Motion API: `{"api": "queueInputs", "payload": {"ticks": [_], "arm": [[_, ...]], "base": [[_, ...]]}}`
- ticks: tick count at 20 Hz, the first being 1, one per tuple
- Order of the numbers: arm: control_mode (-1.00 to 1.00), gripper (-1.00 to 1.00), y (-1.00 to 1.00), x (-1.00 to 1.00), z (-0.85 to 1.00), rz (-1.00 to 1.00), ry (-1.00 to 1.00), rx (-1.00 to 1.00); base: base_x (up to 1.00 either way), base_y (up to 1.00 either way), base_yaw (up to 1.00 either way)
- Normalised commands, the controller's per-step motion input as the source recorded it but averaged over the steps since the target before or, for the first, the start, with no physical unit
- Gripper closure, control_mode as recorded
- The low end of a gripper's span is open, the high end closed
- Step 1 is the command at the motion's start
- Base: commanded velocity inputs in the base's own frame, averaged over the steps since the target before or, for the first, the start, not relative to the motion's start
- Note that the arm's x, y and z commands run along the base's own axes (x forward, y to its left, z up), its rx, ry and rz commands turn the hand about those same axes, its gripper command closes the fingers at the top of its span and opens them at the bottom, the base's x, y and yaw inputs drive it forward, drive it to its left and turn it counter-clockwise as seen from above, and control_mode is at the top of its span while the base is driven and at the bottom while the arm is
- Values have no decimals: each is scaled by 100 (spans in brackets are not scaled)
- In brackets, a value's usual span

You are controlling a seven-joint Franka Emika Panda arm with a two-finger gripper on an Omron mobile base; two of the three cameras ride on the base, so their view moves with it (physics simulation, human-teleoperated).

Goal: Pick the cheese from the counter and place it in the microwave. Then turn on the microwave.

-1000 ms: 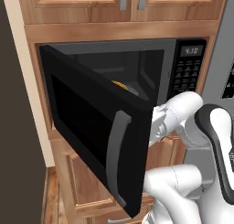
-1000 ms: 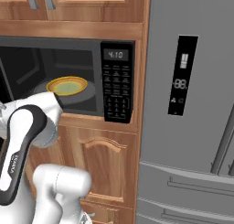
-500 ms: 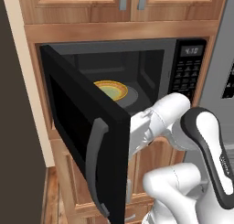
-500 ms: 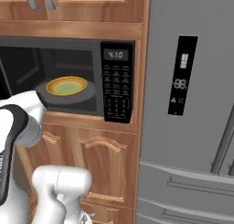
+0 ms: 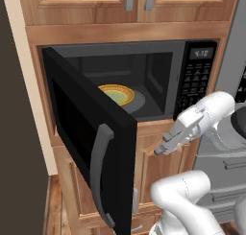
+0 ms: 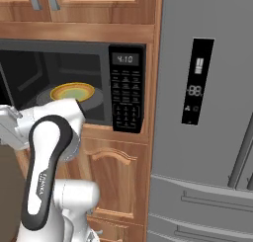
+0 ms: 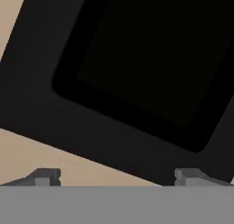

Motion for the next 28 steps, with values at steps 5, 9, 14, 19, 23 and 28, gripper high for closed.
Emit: {"api": "queueInputs", "payload": {"ticks": [5, 9, 14, 19, 23, 28], "arm": [[-100, -100, -69, -28, 11, -1, -12, -15], [-100, -100, -36, -26, 9, 0, -17, -39], [-100, -100, -11, -24, 0, -5, -20, -41], [-100, -100, -5, 0, 0, -7, 0, -15], [100, -100, 0, 0, 0, -1, 2, 0], [100, -100, 0, 0, 0, 0, 0, 0]], "base": [[0, 0, 0], [0, 0, 0], [0, 0, 0], [0, 0, 0], [-1, 0, 0], [-55, -62, -6]]}}
